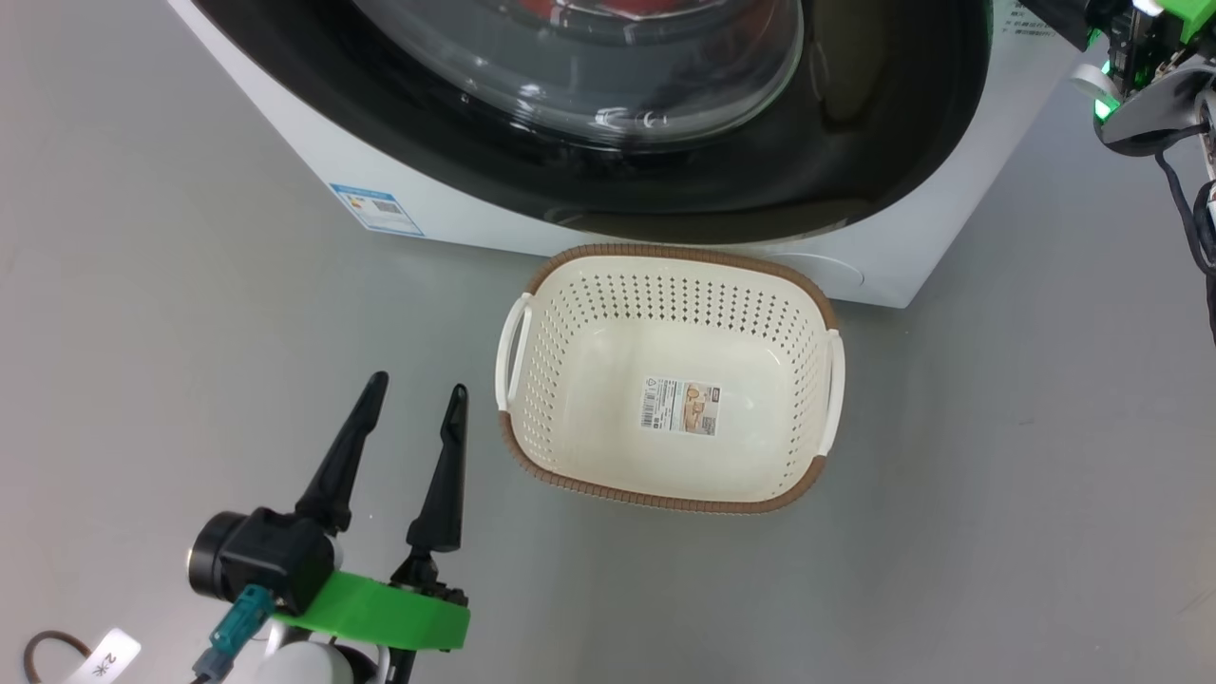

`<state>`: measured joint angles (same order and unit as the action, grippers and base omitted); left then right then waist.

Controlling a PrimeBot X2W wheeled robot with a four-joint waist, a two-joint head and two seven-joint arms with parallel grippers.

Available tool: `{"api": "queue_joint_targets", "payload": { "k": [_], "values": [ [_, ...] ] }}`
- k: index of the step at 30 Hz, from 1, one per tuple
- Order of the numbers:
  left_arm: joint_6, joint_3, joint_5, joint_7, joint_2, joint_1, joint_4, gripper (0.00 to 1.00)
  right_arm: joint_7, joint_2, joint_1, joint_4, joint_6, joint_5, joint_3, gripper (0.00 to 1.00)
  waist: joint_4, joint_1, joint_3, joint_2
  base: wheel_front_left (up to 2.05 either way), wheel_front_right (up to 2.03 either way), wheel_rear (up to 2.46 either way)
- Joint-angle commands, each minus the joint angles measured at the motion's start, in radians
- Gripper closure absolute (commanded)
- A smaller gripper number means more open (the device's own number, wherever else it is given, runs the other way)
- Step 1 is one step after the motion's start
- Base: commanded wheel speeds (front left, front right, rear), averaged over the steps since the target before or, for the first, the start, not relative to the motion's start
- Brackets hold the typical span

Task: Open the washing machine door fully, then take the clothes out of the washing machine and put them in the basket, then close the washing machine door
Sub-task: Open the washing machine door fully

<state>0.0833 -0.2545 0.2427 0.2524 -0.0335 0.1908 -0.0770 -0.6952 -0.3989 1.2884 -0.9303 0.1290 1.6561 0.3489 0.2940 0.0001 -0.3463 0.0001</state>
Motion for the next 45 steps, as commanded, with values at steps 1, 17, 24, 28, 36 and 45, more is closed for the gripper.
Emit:
{"api": "queue_joint_targets", "payload": {
  "k": [1,17,24,28,36,45],
  "values": [
    [-0.006,0.030,0.009,0.009,-0.017,0.021,0.021,0.00,-0.012,0.026,-0.011,0.035,0.002,-0.006,0.011,1.00,0.000,0.0000,0.006,-0.0001,0.00,0.00,0.00],
    [-0.015,0.031,-0.003,0.009,-0.017,-0.035,-0.003,0.00,-0.088,0.047,-0.266,0.220,0.002,0.011,0.010,1.00,-0.022,0.0000,0.133,-0.0001,0.00,0.00,0.00],
    [-0.018,0.036,0.004,0.009,-0.017,-0.067,-0.019,0.00,-0.102,0.066,-0.389,0.328,0.002,0.014,0.006,1.00,-0.025,0.0000,0.188,-0.0001,0.00,0.00,0.00],
    [-0.018,0.039,-0.001,0.009,-0.017,-0.085,-0.027,0.00,-0.119,0.076,-0.457,0.394,0.002,0.011,0.009,1.00,-0.023,0.0000,0.213,-0.0001,0.00,0.00,0.00],
    [-0.017,0.042,-0.008,0.009,-0.017,-0.118,-0.038,0.00,-0.139,0.104,-0.554,0.468,0.002,0.009,0.007,1.00,-0.007,0.0000,0.261,-0.0001,0.00,0.00,0.00],
    [-0.026,0.042,-0.006,0.009,-0.017,-0.151,-0.038,0.00,-0.161,0.141,-0.637,0.529,0.002,-0.010,0.025,1.00,0.020,0.0000,0.294,-0.0001,0.00,0.00,0.00]
  ]
}}
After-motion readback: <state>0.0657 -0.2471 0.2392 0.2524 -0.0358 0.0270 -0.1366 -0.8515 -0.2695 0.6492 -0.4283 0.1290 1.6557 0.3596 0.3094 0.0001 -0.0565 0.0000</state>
